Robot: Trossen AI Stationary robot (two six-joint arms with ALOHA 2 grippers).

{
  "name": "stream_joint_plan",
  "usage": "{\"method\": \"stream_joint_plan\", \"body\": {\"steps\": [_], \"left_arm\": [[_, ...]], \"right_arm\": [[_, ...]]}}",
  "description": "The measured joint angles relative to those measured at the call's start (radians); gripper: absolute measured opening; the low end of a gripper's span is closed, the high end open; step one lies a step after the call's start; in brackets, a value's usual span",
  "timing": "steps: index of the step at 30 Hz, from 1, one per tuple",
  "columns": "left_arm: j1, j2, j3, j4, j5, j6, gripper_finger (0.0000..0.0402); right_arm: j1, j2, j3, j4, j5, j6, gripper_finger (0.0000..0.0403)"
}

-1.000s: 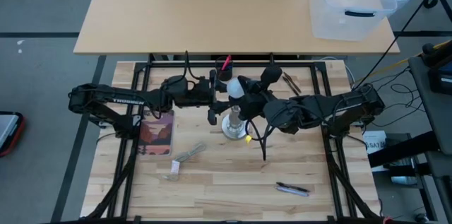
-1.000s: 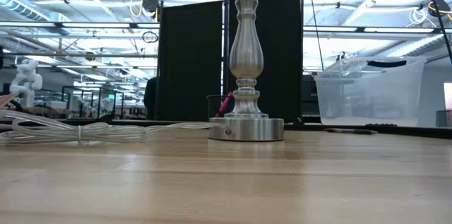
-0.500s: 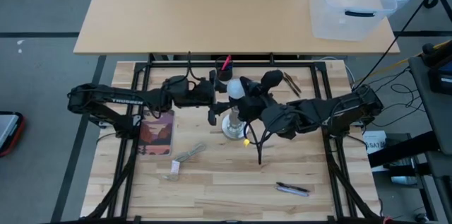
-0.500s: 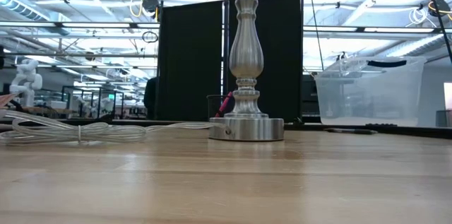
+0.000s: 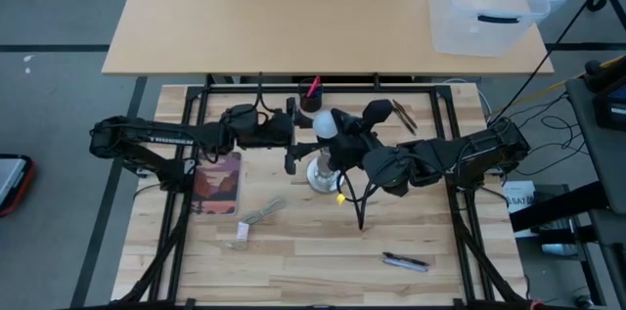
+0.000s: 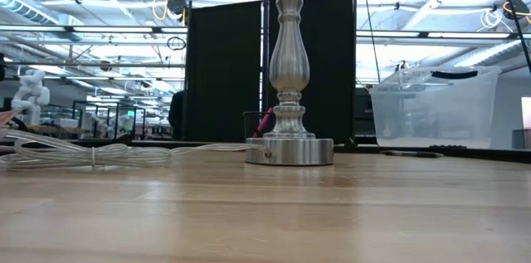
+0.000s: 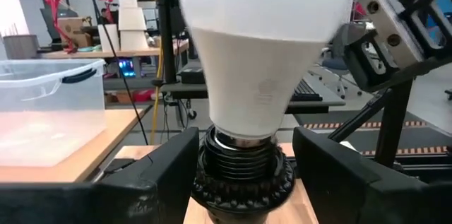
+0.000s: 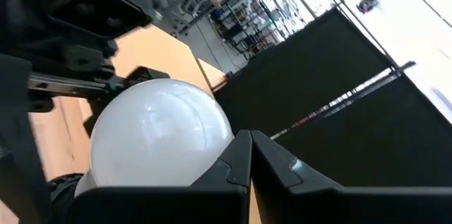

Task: Screw lightbulb
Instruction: Insert the lightbulb into the desk lamp

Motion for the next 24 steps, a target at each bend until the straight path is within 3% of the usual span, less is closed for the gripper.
{"method": "stream_joint_plan", "body": {"steps": [16, 24], "left_arm": [[0.002, -0.021, 0.003, 0.052, -0.005, 0.037, 0.0234], [0.002, -0.085, 0.003, -0.101, -0.026, 0.076, 0.0234]], "right_arm": [[0.025, -0.001, 0.000, 0.072, 0.091, -0.017, 0.0000], [0.080, -0.024, 0.000, 0.152, 0.134, -0.042, 0.0024]]}}
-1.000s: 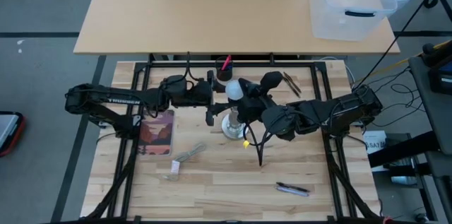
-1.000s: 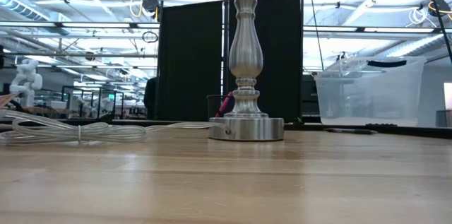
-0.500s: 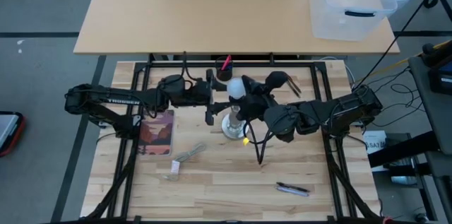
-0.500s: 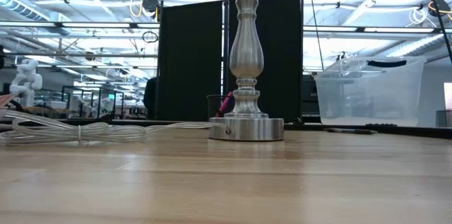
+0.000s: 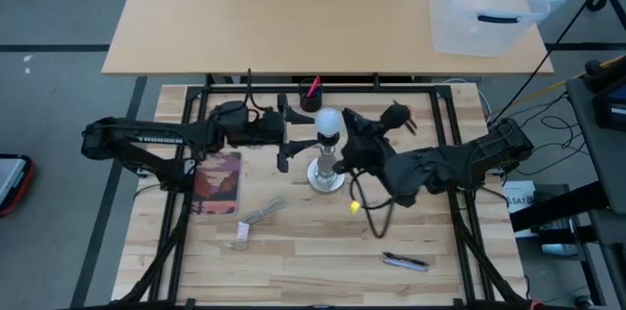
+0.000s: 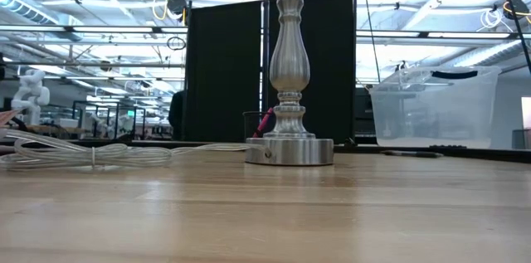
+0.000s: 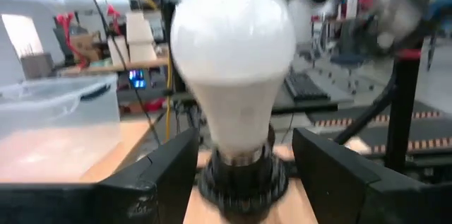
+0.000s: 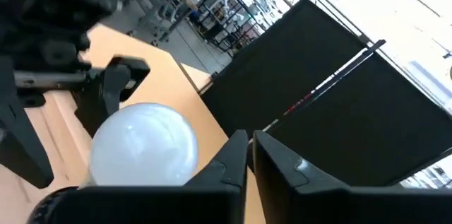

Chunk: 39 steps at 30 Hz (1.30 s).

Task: Screw lightbulb
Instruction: Insert the lightbulb into the desk lamp

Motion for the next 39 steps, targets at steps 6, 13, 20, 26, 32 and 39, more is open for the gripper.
{"method": "stream_joint_plan", "body": {"steps": [6, 13, 20, 26, 32, 39], "left_arm": [[0.000, -0.046, 0.000, -0.108, -0.002, 0.016, 0.0234], [-0.002, -0.120, 0.000, -0.155, 0.000, 0.037, 0.0234], [-0.005, -0.141, 0.000, -0.104, 0.084, 0.061, 0.0234], [-0.005, -0.139, 0.000, -0.122, 0.091, 0.071, 0.0224], [-0.004, -0.139, 0.000, -0.125, 0.088, 0.106, 0.0125], [-0.004, -0.139, 0.000, -0.084, 0.110, 0.155, 0.0014]], "right_arm": [[0.059, -0.065, 0.001, -0.137, -0.005, 0.192, 0.0094], [0.090, -0.173, 0.002, -0.663, -0.250, 0.785, 0.0193], [0.073, -0.192, -0.083, -0.664, -0.294, 0.819, 0.0234], [0.027, -0.192, -0.141, -0.574, -0.318, 0.719, 0.0187], [-0.012, -0.192, -0.160, -0.563, -0.320, 0.715, 0.0060], [-0.038, -0.193, -0.159, -0.456, -0.319, 0.623, 0.0011]]}}
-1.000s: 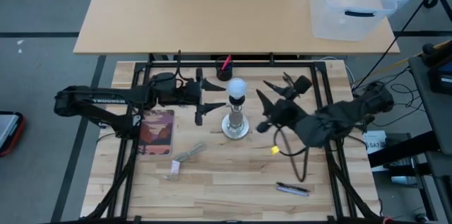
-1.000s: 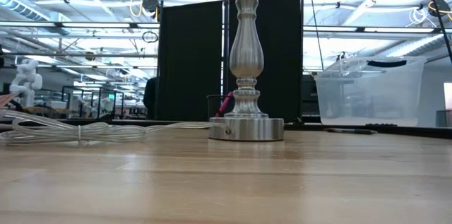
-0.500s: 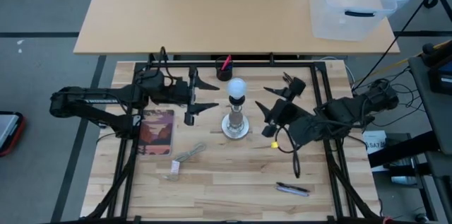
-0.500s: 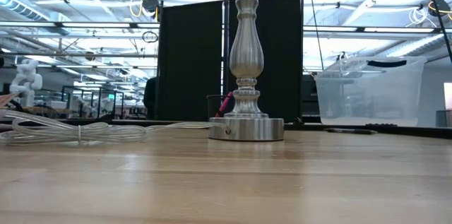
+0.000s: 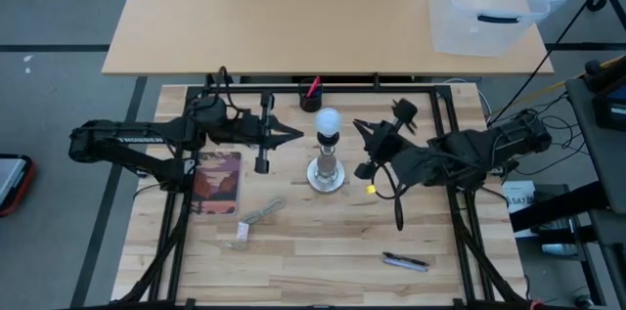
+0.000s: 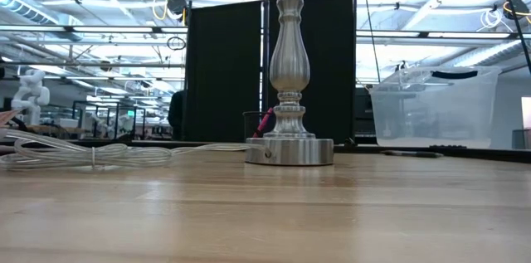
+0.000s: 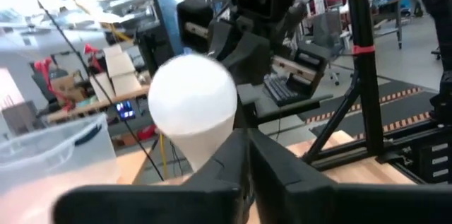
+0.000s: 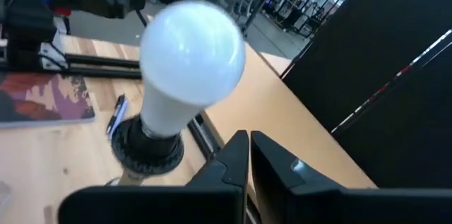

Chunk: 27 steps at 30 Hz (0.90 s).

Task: Screw lightbulb
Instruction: Insert the lightbulb into the desk lamp

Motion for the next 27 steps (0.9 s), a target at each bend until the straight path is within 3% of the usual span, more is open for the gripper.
{"method": "stream_joint_plan", "body": {"steps": [5, 17, 27], "left_arm": [[0.000, 0.000, 0.000, 0.018, 0.045, 0.001, 0.0003], [0.018, 0.001, 0.000, 0.055, 0.077, 0.005, 0.0001], [0.030, 0.091, 0.045, 0.076, 0.133, -0.020, 0.0000]], "right_arm": [[-0.027, 0.000, 0.000, 0.071, -0.077, -0.060, 0.0003], [-0.079, 0.002, 0.000, 0.118, -0.077, -0.092, 0.0001], [-0.091, 0.002, 0.000, 0.145, -0.079, -0.120, 0.0000]]}}
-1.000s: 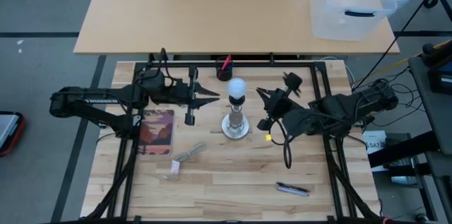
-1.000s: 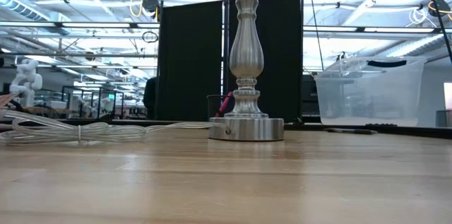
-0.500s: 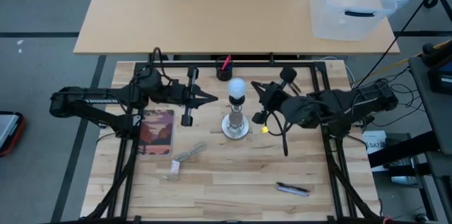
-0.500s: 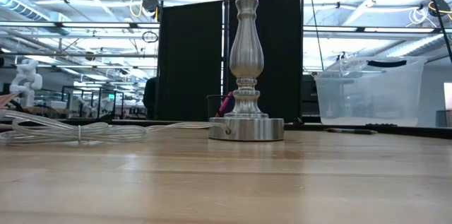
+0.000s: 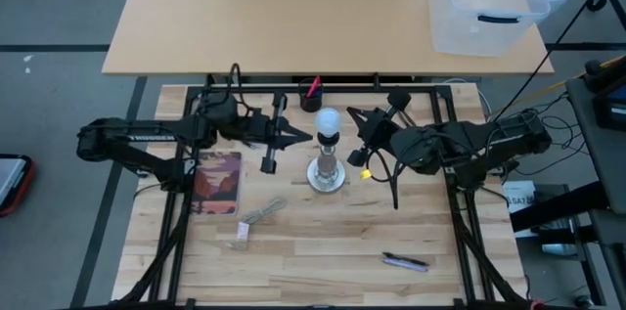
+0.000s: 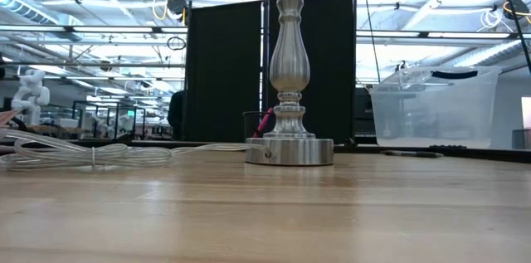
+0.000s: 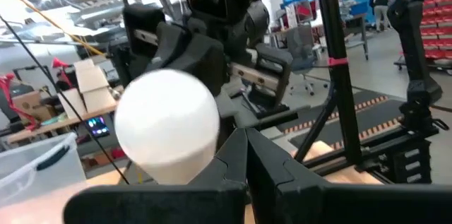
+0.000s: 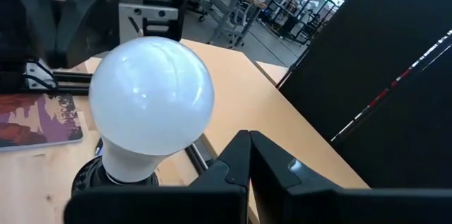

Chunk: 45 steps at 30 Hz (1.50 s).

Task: Screw lightbulb
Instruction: Insert the lightbulb into the desk lamp

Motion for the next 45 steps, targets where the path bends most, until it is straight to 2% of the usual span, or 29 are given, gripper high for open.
{"method": "stream_joint_plan", "body": {"steps": [18, 45], "left_arm": [[0.020, 0.008, 0.014, 0.003, -0.001, -0.022, 0.0000], [0.033, 0.043, 0.059, -0.050, 0.002, -0.021, 0.0000]], "right_arm": [[-0.035, 0.014, 0.001, 0.049, -0.078, -0.048, 0.0000], [-0.036, 0.023, 0.001, 0.049, -0.113, -0.050, 0.0000]]}}
